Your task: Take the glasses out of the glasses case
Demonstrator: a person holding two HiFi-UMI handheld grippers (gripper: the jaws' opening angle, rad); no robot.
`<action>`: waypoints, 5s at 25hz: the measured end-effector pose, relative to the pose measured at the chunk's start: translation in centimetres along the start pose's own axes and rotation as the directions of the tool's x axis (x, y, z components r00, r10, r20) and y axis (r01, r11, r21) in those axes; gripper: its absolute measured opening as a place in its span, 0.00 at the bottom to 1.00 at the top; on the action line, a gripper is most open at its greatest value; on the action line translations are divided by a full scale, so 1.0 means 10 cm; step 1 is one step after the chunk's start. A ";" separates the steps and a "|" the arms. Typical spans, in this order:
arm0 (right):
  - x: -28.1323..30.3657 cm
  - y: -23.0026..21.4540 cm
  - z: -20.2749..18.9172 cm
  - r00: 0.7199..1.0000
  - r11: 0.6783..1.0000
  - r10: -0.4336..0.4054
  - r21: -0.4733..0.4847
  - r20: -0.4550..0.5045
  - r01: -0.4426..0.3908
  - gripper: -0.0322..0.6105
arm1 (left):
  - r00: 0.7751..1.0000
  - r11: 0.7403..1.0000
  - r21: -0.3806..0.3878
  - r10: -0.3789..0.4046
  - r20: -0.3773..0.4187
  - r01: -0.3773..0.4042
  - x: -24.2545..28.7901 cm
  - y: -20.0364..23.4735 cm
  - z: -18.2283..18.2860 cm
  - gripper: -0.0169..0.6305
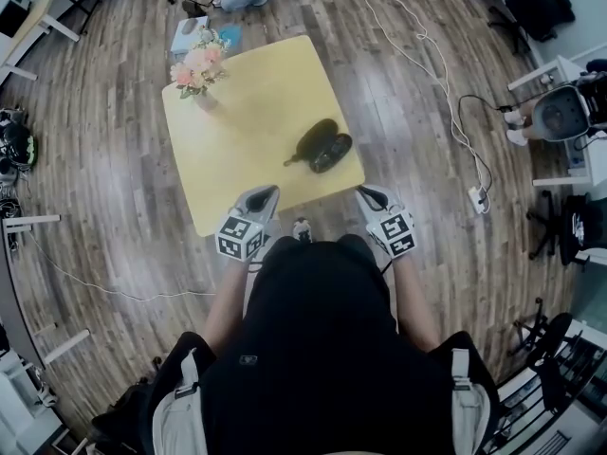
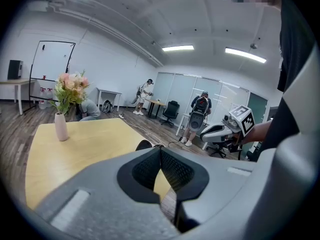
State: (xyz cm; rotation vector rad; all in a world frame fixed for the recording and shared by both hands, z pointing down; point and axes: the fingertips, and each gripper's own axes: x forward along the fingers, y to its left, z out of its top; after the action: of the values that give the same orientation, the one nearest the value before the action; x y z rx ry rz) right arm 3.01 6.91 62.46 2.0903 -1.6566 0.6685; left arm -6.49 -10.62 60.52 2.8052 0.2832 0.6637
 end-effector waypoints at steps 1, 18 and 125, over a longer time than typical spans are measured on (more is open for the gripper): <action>0.01 0.00 0.01 1.000 1.000 0.005 0.000 0.000 -0.005 0.09 | 1.000 1.000 -0.002 0.003 0.000 -0.003 0.00 0.01 0.00 0.05; 0.63 -0.61 0.43 0.973 0.952 0.227 -0.205 -0.027 -0.228 0.09 | 0.963 0.960 -0.111 0.263 0.054 -0.256 0.15 0.34 0.21 0.05; 1.63 -1.19 -0.05 0.723 0.458 0.524 -0.567 -0.451 -0.685 0.08 | 0.485 0.443 -0.450 0.874 0.025 -0.775 -0.29 -0.77 -0.04 0.05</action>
State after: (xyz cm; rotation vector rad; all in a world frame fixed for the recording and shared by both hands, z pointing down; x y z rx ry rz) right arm 17.57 -3.02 72.29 0.8041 -2.0910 0.3167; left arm -10.21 -3.91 57.54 2.4196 -1.2654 0.4130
